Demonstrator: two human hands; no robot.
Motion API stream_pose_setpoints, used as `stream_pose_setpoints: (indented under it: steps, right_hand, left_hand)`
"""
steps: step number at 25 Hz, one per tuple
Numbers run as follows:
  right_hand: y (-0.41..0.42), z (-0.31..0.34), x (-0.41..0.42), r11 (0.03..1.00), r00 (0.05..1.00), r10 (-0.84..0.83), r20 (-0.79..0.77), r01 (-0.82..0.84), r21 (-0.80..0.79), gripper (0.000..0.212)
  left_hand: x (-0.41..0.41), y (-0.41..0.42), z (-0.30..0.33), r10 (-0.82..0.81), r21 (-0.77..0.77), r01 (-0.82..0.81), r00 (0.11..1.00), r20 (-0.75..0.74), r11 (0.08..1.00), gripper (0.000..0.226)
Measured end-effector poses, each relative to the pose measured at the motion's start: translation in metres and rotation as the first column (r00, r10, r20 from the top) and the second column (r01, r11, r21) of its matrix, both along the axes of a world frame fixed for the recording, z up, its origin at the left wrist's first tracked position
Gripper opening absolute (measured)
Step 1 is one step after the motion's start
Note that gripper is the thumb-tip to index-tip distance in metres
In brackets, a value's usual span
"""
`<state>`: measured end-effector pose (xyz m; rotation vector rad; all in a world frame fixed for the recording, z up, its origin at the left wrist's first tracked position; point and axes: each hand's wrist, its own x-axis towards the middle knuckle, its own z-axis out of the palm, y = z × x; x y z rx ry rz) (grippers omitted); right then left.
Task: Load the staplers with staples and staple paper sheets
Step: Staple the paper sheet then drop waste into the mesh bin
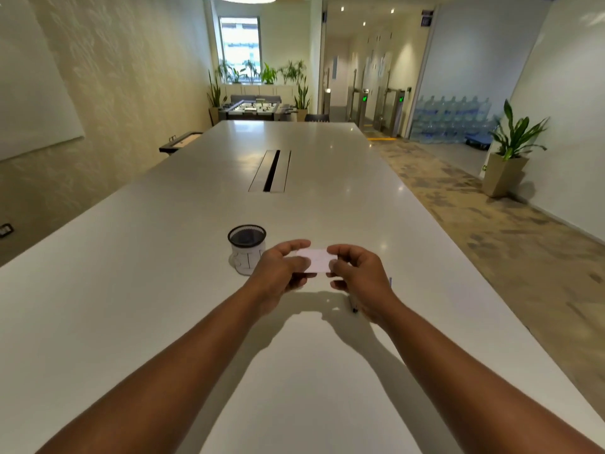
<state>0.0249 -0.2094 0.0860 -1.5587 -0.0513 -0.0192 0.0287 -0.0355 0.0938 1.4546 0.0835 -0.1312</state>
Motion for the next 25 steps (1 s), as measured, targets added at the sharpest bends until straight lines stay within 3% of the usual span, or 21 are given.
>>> stream_pose_setpoints:
  steps: [8,18,25]
  right_hand:
    - [0.002,-0.008,-0.001,1.000,1.000,0.004,-0.028,-0.003,0.028,0.021]
    - [0.002,-0.009,-0.003,0.997,0.999,0.006,0.053,-0.002,-0.072,0.025]
    - [0.002,-0.011,-0.001,0.993,0.998,0.010,0.065,-0.002,-0.122,0.026]
  left_hand:
    - [0.000,0.001,-0.007,0.001,-0.034,-0.003,0.997,-0.073,0.999,0.030]
    - [0.002,-0.005,-0.010,0.044,-0.042,-0.048,0.995,-0.084,0.998,0.028]
    - [0.001,-0.014,-0.006,0.165,-0.125,-0.203,0.951,-0.263,0.971,0.005]
